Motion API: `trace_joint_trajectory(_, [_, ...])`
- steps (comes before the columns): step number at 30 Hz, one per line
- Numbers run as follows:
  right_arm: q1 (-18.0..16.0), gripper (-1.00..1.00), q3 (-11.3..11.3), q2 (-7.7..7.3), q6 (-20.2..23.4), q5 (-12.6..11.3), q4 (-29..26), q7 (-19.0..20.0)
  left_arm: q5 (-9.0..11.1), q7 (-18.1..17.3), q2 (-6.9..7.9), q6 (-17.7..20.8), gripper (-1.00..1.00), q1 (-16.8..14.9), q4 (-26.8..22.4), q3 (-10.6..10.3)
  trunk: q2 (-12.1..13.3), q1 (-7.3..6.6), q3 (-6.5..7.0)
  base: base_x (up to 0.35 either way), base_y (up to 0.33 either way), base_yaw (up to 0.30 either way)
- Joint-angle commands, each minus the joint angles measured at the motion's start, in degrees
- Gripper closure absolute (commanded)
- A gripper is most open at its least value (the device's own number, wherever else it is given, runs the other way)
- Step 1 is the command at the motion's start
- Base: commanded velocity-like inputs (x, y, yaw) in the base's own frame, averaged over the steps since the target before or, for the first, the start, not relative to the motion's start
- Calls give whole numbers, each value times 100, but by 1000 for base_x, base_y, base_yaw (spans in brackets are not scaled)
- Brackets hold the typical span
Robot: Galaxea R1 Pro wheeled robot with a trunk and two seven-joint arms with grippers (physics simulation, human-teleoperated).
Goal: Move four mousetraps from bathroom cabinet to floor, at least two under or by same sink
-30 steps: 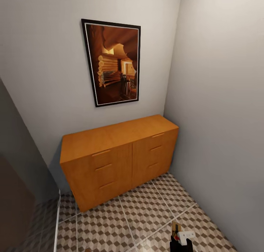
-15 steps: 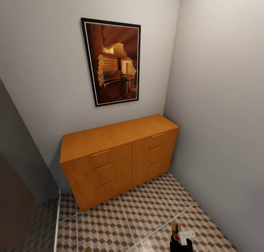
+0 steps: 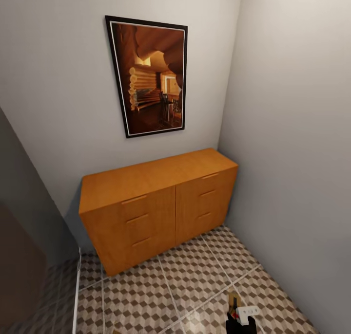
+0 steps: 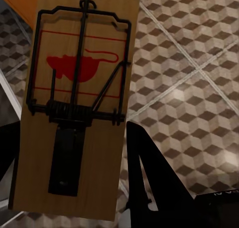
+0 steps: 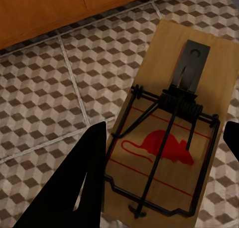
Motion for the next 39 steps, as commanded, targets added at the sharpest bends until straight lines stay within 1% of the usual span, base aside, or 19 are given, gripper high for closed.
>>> trace_joint_trajectory(1, [-5,100,18,-1,-18,-62,6,45,6,49,1,-8,100,-6,1,-49,-11,3,-17,0,0,0])
trace_joint_trajectory(24, [-5,100,18,-8,-9,-62,6,40,4,49,1,-8,100,-6,1,-49,-11,3,-28,0,0,0])
trace_joint_trajectory(33, [-5,100,18,-1,-1,-62,6,-167,4,49,-3,-6,100,-6,1,-49,-11,3,-28,0,0,120])
trace_joint_trajectory(39, [-5,100,18,-8,-4,-62,6,-183,3,49,-61,-5,100,-6,1,-56,-11,3,-28,0,0,26])
